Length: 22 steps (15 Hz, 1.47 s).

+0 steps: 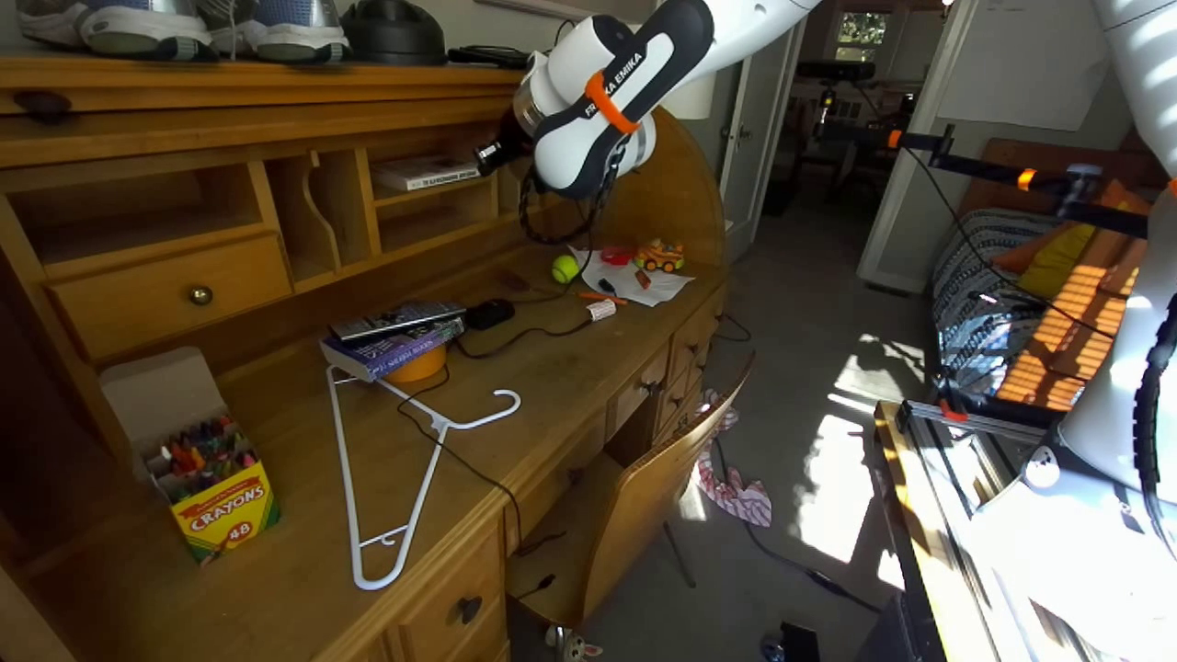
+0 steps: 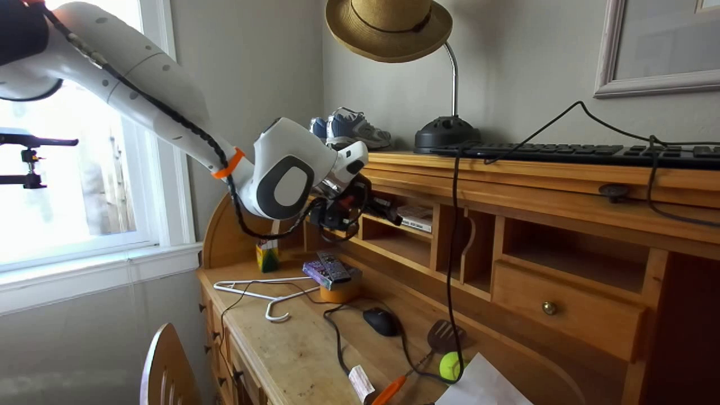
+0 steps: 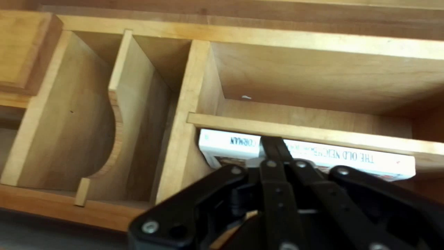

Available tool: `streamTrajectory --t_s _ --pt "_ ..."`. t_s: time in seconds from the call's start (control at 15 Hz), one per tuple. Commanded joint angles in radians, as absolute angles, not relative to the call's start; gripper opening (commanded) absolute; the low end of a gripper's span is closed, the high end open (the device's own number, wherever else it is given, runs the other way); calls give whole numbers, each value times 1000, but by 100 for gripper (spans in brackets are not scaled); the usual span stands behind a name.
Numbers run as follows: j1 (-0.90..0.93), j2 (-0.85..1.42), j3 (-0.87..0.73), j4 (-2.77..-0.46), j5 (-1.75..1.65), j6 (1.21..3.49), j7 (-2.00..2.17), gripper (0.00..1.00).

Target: Turn the book to the left

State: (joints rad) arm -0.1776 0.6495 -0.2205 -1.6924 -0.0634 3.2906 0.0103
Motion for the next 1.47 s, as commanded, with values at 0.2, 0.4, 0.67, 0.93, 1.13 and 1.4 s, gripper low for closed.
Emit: streamTrajectory --t_s 0.2,0.4,0.67,0.93,1.13,1.4 --pt "-117 446 -285 -2008 -86 3168 -28 26" --pt "55 330 -473 -2153 -87 3054 67 42" --pt "320 169 -764 -2263 -229 2836 283 71" --pt "495 0 -912 -2286 -456 2651 586 99" --pt "525 -153 -883 -2278 -627 2468 815 100" --pt "291 -353 -539 -2325 -637 2262 989 100"
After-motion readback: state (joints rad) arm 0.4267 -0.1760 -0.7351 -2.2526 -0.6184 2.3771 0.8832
